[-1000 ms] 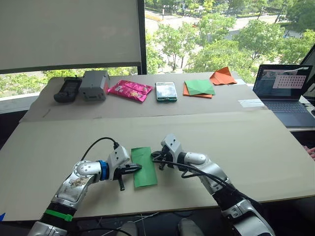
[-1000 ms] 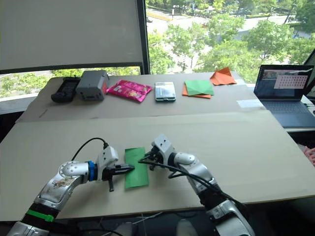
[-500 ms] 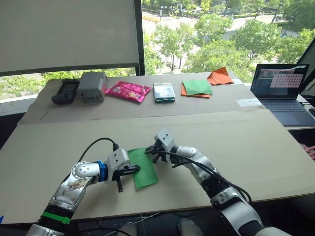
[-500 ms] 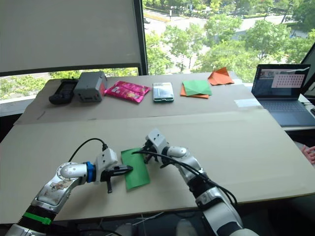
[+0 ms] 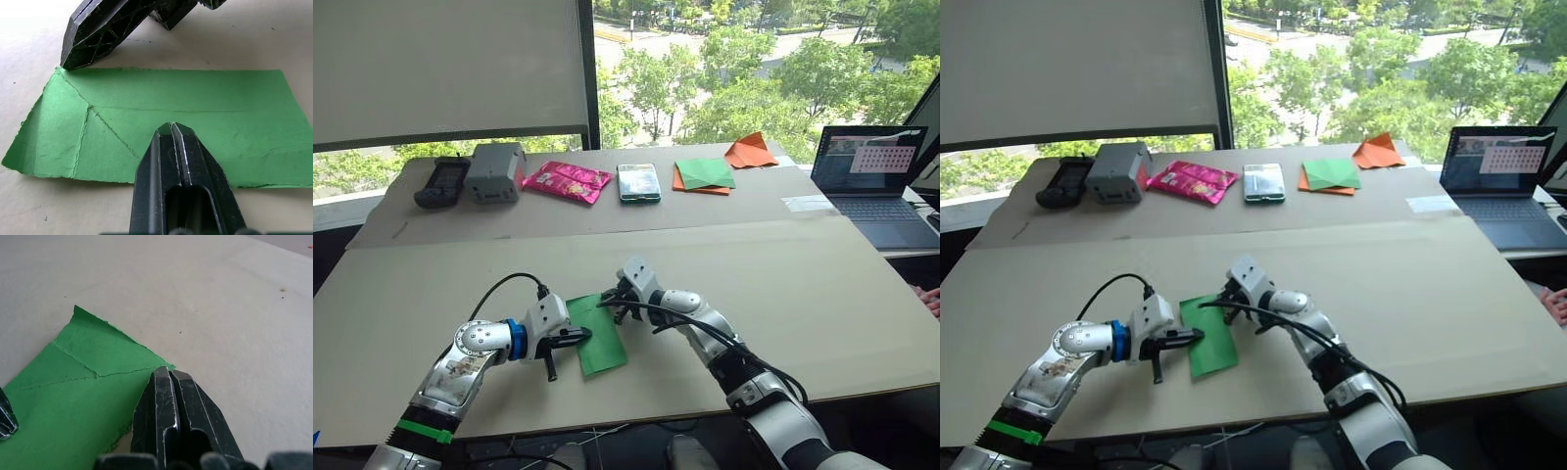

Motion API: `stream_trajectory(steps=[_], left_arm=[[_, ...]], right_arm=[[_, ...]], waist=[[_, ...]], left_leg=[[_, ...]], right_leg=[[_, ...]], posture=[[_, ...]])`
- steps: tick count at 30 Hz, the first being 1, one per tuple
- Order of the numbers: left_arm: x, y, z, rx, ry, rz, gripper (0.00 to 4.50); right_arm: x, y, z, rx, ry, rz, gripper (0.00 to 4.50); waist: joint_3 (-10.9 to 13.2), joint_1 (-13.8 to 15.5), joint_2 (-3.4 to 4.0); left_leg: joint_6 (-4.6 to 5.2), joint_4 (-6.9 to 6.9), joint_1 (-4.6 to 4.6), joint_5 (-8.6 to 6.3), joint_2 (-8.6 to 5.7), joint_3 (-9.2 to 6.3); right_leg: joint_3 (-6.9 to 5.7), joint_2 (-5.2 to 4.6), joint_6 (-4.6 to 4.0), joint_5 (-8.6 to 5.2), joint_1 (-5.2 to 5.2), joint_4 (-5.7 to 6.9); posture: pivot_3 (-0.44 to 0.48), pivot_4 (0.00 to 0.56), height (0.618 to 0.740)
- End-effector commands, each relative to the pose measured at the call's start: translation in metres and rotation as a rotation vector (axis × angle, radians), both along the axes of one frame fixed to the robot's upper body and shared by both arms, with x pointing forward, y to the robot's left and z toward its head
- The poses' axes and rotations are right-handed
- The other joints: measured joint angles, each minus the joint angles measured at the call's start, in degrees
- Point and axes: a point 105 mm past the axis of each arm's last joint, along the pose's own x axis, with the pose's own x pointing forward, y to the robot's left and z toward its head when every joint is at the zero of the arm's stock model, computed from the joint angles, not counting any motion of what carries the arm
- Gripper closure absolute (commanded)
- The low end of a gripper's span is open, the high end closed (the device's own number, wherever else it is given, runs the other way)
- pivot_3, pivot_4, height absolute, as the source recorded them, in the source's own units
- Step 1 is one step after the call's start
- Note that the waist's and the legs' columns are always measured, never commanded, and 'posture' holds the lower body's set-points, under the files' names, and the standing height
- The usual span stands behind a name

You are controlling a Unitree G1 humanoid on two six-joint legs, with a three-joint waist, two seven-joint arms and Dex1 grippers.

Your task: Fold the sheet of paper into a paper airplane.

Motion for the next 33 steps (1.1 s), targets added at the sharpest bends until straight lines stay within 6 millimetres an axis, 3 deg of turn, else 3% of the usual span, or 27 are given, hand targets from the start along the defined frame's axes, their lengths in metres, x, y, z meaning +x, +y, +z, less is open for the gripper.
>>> stream_trajectory(steps=[1,5,33], left_arm=[[-0.001,0.011,-0.016,0.071,0.046,0.037,4.50],[0.000,0.012,-0.015,0.078,0.041,0.041,4.50],[0.001,0.016,-0.018,0.111,0.039,0.023,4.50]], right_arm=[[-0.004,0.000,-0.006,-0.056,-0.012,0.005,4.42],[-0.017,-0.002,-0.017,-0.143,-0.007,0.054,4.42],[-0.089,-0.007,-0.030,-0.315,0.060,0.385,4.42]], waist=[[0.0,0.0,0.00],[0.0,0.0,0.00],[-0.2,-0.1,-0.10]], left_leg=[[0.00,0.00,0.00,0.00,0.00,0.00],[0.00,0.00,-0.01,0.00,0.00,0.00],[-0.02,-0.08,0.08,-0.06,0.00,0.01]], right_leg=[[0.00,0.00,0.00,0.00,0.00,0.00],[0.00,0.00,0.00,0.00,0.00,0.01],[-0.05,-0.07,-0.01,-0.01,0.00,-0.07]], posture=[[0.000,0.150,0.732],[0.000,0.150,0.732],[0.000,0.150,0.732]])
